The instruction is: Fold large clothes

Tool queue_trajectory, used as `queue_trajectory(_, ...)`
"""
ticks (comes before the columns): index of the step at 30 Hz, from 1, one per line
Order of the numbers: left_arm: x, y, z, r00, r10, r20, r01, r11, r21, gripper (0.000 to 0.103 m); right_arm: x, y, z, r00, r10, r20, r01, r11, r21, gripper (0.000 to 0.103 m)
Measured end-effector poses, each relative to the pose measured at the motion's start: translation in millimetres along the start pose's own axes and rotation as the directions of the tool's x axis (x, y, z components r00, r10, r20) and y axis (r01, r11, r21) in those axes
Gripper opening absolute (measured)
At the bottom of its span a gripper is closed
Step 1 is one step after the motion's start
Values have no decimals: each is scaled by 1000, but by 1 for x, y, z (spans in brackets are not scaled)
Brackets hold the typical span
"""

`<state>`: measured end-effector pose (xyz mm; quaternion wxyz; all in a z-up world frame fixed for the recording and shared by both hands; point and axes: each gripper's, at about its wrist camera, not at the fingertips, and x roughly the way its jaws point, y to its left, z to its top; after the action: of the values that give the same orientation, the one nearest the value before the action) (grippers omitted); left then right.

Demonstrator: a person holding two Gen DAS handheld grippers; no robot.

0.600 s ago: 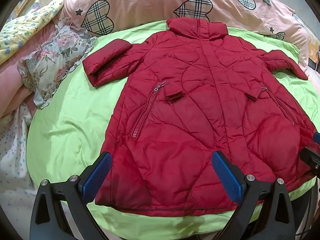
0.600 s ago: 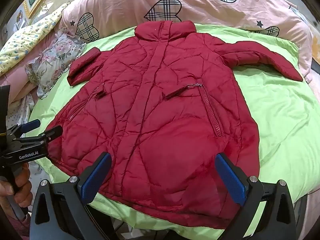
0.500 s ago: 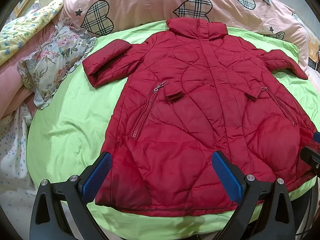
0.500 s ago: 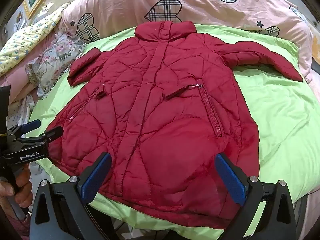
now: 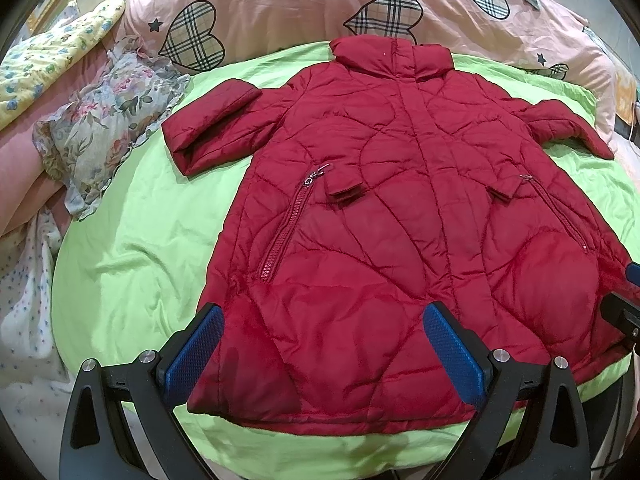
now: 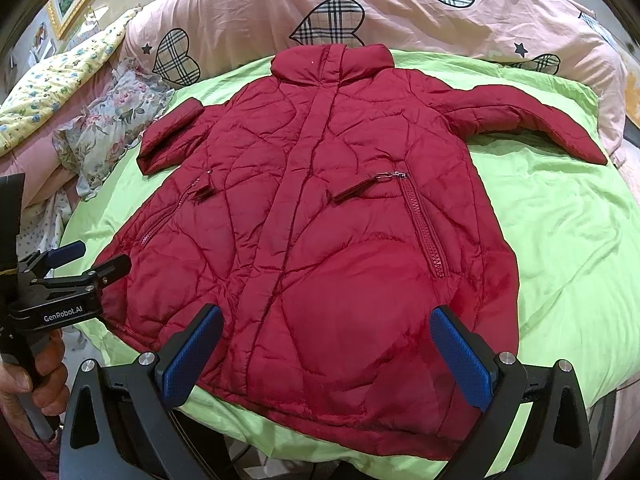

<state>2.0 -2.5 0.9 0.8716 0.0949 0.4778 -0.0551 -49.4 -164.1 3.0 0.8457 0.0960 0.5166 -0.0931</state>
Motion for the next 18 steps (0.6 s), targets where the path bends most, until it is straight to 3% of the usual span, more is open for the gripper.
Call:
queue_trajectory(9,4,-2,1,1000,-1,18,1,1000,-3,101,-2,4,4,1000,10,-5,-10,1000,4,103)
queue_trajectory(14,5,-2,2,1000,0,30,0,1000,-2,101,2,-2,1,1000,-18,0,18,1000,-19,103)
queue_trajectory(18,9,-3,2,1000,-17,-5,17,1000,0,101,4,0,2,998,-69,10,70,996,-53,103)
